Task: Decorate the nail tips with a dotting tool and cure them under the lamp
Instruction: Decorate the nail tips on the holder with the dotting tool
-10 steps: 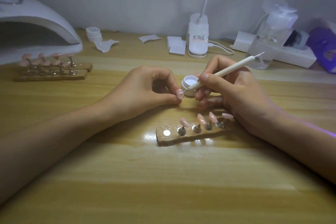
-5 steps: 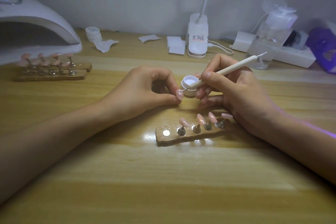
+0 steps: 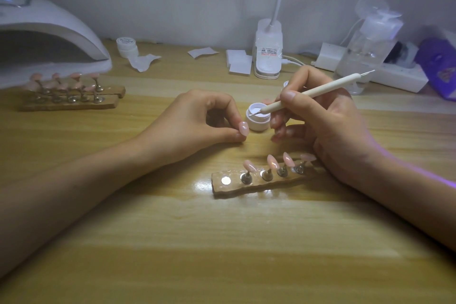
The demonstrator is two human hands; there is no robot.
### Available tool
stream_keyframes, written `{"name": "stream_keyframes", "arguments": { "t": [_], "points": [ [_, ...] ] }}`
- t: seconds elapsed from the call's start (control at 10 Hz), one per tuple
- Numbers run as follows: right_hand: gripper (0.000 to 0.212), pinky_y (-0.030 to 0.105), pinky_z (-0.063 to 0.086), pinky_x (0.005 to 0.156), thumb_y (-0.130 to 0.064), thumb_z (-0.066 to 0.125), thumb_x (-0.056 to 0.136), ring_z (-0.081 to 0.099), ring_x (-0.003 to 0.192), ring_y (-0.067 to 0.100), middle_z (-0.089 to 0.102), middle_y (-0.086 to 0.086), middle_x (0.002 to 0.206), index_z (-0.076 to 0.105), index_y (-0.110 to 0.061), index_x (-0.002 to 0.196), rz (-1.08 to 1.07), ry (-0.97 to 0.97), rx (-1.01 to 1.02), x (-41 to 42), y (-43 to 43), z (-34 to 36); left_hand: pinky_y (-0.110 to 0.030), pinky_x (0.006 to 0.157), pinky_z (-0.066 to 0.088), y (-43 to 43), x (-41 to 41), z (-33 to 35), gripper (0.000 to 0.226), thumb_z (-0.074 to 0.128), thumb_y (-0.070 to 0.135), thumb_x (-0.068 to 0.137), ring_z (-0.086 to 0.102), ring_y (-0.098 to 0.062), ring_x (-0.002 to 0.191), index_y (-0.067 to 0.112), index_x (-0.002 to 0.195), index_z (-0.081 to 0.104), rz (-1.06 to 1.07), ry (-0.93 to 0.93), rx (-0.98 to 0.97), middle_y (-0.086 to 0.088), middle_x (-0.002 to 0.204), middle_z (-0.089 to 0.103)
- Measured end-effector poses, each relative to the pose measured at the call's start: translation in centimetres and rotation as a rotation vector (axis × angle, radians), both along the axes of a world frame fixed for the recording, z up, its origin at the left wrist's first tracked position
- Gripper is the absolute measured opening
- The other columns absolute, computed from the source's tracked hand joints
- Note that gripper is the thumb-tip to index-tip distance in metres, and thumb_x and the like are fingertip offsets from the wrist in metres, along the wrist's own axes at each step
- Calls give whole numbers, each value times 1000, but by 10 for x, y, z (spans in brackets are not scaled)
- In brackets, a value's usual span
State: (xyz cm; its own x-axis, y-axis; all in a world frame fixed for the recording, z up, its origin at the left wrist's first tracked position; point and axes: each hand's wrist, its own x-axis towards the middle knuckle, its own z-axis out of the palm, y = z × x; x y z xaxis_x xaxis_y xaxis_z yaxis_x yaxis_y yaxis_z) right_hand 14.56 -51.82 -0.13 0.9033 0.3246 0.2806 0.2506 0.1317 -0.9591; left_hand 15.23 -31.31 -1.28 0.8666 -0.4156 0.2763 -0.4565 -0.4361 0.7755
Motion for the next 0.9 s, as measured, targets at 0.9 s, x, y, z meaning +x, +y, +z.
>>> {"name": "stream_keyframes", "arguments": {
  "t": [0.9],
  "points": [
    [22, 25, 53, 52, -13, 62, 87, 62, 59, 18, 67, 9, 66, 59, -22, 67, 39, 47, -146, 1, 1, -2, 0, 54, 36, -1, 0, 0, 18, 81, 10, 77, 57, 10, 54, 22, 73, 68, 2, 8, -4, 26, 57, 62]
  ]
}}
